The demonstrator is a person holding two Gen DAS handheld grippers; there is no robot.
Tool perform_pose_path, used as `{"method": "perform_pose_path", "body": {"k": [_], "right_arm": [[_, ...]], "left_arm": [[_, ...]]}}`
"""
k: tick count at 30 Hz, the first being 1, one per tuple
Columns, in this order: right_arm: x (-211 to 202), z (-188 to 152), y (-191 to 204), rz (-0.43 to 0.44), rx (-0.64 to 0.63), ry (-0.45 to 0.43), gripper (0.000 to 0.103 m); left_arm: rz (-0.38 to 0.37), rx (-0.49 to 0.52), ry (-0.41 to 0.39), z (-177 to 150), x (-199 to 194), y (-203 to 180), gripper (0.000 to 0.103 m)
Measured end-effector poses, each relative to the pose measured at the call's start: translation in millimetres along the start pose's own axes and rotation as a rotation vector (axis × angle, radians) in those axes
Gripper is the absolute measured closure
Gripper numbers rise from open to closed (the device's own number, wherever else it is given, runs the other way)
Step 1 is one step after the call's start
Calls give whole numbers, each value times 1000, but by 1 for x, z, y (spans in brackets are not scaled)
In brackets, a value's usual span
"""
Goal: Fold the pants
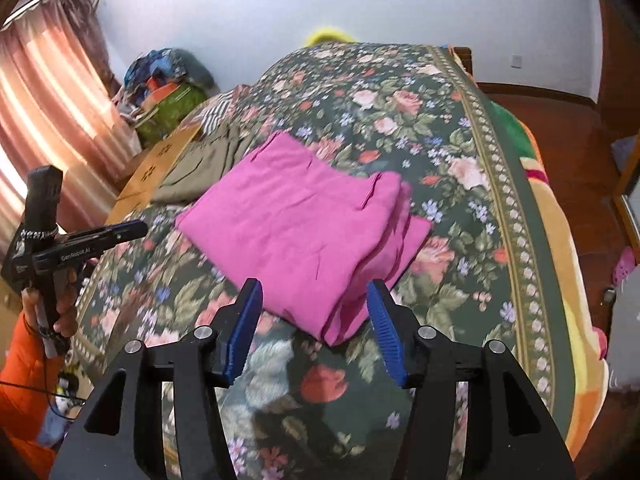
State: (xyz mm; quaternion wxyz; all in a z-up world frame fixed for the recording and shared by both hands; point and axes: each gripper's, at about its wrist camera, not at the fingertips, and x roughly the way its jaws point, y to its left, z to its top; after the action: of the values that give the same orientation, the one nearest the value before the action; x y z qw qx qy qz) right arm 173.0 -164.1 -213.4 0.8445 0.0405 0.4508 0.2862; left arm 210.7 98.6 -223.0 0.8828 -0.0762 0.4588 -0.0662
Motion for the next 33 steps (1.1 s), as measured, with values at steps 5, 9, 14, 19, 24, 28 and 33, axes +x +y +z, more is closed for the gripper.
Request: {"method": "perform_pose_path", "body": {"k": [5, 9, 14, 19, 24, 28, 33], "right_arm": [[20, 10, -11, -24, 26, 12, 46], [42, 16, -27, -19, 71, 48, 45], [68, 23, -52, -2, 130, 90, 38], [80, 25, -64, 70, 155, 121, 40], [76, 28, -54, 101, 110, 113, 62], [72, 26, -42, 124, 76, 104, 67], [65, 21, -16, 160, 22, 104, 69]], "left_arm": [[-34, 43, 43, 31, 43, -11, 50], [-59, 62, 109, 42, 78, -13, 50], [-96, 37, 154, 47, 106, -8, 54], [-101, 27, 145, 43, 107, -4, 78], [-90, -15, 146, 31, 91, 9, 97], [-52, -14, 140, 9, 70, 14, 99], [-14, -40, 153, -17, 48, 23, 100]]}}
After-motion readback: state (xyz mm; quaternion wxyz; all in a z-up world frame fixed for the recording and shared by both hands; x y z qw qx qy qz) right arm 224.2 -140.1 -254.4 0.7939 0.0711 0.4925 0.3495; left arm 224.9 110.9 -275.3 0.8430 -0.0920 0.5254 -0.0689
